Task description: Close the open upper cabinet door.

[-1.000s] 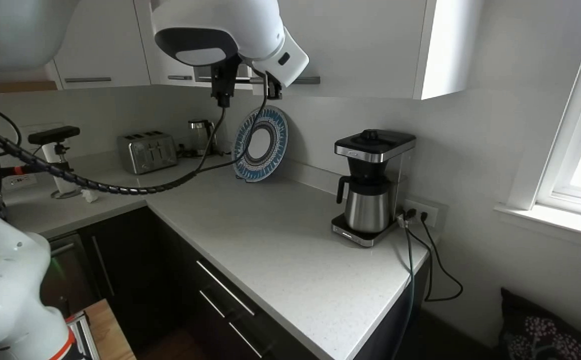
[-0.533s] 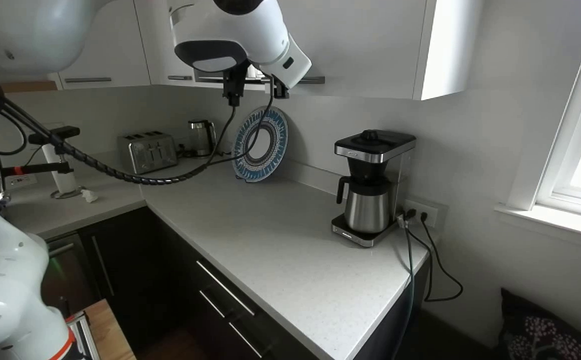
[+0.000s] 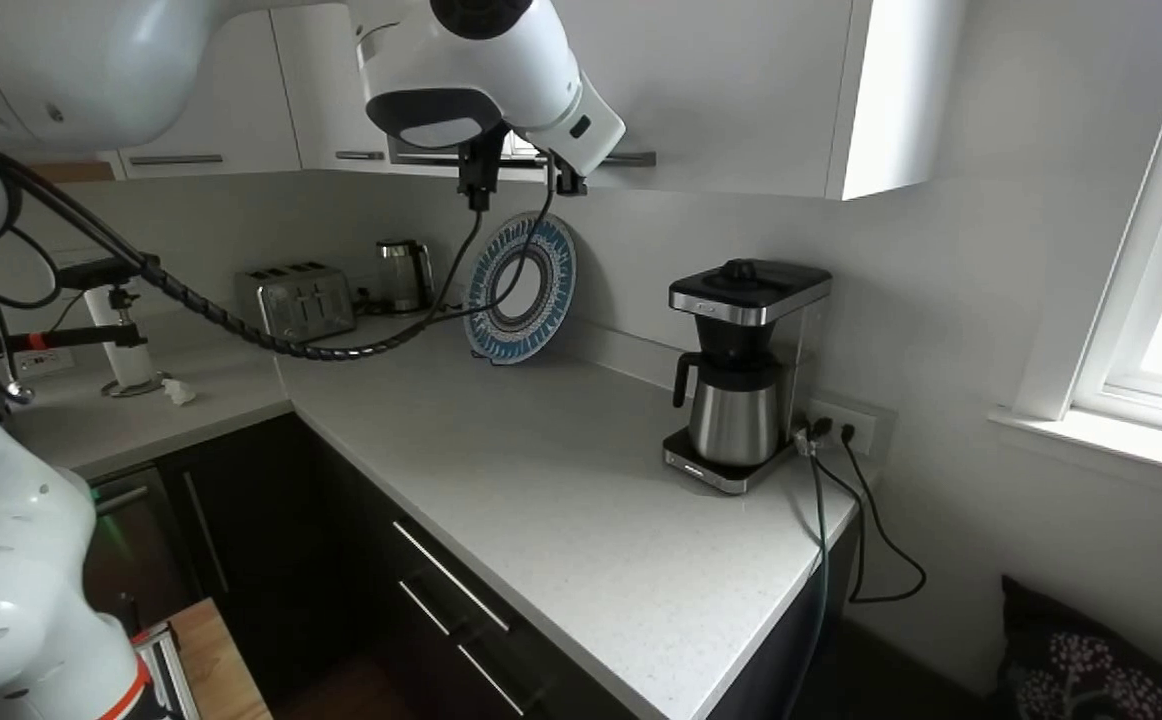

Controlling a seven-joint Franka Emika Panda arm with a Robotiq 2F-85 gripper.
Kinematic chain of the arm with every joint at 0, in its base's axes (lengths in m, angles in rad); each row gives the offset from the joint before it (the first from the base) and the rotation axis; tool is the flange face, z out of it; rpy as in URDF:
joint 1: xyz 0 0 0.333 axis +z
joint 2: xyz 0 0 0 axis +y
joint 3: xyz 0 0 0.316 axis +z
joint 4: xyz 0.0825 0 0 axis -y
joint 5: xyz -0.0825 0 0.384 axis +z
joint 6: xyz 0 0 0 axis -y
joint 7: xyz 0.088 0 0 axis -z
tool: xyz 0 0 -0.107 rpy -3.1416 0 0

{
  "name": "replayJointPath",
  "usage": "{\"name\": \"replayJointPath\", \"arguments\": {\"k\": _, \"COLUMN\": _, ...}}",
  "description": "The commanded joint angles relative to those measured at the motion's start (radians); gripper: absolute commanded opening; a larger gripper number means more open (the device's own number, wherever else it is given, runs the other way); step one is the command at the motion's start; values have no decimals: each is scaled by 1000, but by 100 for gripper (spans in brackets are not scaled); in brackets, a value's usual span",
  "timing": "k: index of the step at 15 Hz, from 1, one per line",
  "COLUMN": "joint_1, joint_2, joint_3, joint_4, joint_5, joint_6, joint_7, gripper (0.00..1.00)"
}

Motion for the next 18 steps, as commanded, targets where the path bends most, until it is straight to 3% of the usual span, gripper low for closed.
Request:
{"name": "replayJointPath", "arguments": {"k": 1, "joint_1": 21, "joint_2": 11, "joint_3": 14, "joint_4": 44, "joint_5": 11, "joint_6": 36, "joint_7": 9, "gripper": 5}}
{"name": "replayJointPath", "arguments": {"k": 10, "joint_1": 36, "joint_2": 48, "joint_3": 28, "joint_4": 85, "joint_5": 7, "joint_6": 56, "joint_7": 29, "gripper": 5}}
{"name": "replayJointPath", "arguments": {"k": 11, "joint_1": 36, "joint_2": 51, "joint_3": 28, "joint_4": 90, "joint_5": 7, "joint_6": 55, "joint_7": 33, "gripper": 19}}
{"name": "replayJointPath", "arguments": {"k": 12, "joint_1": 36, "joint_2": 54, "joint_3": 28, "joint_4": 93, "joint_5": 6, "joint_6": 52, "joint_7": 36, "gripper": 46}}
{"name": "replayJointPath", "arguments": {"k": 14, "joint_1": 36, "joint_2": 51, "joint_3": 28, "joint_4": 92, "joint_5": 5, "joint_6": 49, "joint_7": 40, "gripper": 46}}
{"name": "replayJointPath", "arguments": {"k": 18, "joint_1": 36, "joint_2": 15, "joint_3": 27, "joint_4": 74, "joint_5": -8, "joint_6": 29, "joint_7": 43, "gripper": 75}}
